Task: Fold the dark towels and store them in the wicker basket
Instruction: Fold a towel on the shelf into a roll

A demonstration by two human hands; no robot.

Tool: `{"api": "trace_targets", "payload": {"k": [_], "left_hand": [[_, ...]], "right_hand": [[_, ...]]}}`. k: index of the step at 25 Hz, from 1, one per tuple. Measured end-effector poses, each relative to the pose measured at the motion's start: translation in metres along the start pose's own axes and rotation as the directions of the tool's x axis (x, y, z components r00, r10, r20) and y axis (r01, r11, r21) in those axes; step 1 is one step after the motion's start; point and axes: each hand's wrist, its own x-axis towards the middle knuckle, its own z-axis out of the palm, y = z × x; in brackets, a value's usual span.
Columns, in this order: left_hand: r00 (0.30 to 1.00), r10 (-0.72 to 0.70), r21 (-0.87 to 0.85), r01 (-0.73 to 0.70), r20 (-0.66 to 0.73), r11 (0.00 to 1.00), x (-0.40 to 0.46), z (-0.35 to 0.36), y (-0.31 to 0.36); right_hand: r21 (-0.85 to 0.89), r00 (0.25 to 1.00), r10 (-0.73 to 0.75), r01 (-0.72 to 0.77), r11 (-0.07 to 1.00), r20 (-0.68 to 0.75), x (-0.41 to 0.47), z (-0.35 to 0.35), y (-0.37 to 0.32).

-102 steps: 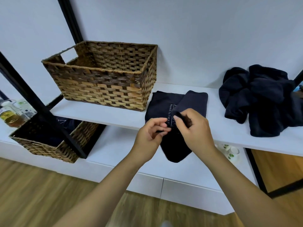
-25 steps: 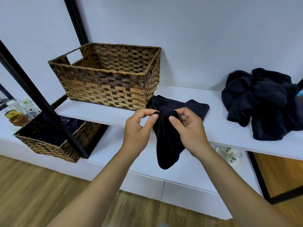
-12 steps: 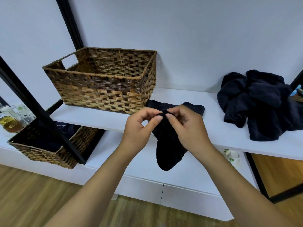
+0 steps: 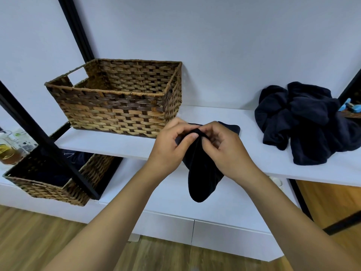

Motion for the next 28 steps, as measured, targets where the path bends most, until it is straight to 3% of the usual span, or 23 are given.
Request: {"api": "trace_targets", "payload": {"k": [4,9,12,14,15,18,20,24,28], "left_hand": [[0.999,-0.031,-0.013,0.032,0.016,0.999,0.011,0.007,0.001],[0.992,-0.119,-0.077,0.117,-0.027,0.990,0.025,0.006,0.000],[0.992,-0.120,-0.104,0.117,-0.030,0.988,0.035,0.007,0.007],[0.993,-0.113,-0.092,0.111,-0.014,0.989,0.040,0.009,0.010],[0.995,-0.101,-0.077,0.100,-0.005,0.992,0.042,0.010,0.011],[0.998,-0.063,-0.055,0.062,-0.028,0.997,0.050,0.010,0.009],[0.996,-0.076,-0.052,0.074,-0.042,0.996,0.059,0.006,0.009],[0.994,-0.046,-0.058,0.040,-0.096,0.998,0.103,-0.012,0.034],[0.989,0.011,0.071,-0.001,-0.146,0.997,0.172,-0.028,0.077]], "right_hand": [[-0.132,0.996,0.089,-0.087,0.987,0.011,-0.008,-0.008,-0.002],[-0.441,0.984,0.030,0.052,0.896,0.178,-0.028,-0.040,-0.006],[-0.747,0.949,0.176,0.083,0.660,0.262,-0.029,-0.060,0.001],[-0.858,0.927,0.252,0.120,0.500,0.277,-0.030,-0.069,0.006],[-0.862,0.921,0.268,0.120,0.492,0.281,-0.031,-0.073,0.005],[-0.772,0.915,0.287,0.040,0.635,0.284,-0.035,-0.091,-0.006],[-0.738,0.937,0.241,0.024,0.675,0.251,-0.029,-0.107,-0.014],[-0.596,1.000,0.025,-0.029,0.802,-0.014,0.018,-0.149,-0.035],[-0.635,0.992,-0.057,-0.029,0.772,-0.116,0.077,-0.191,-0.075]]}}
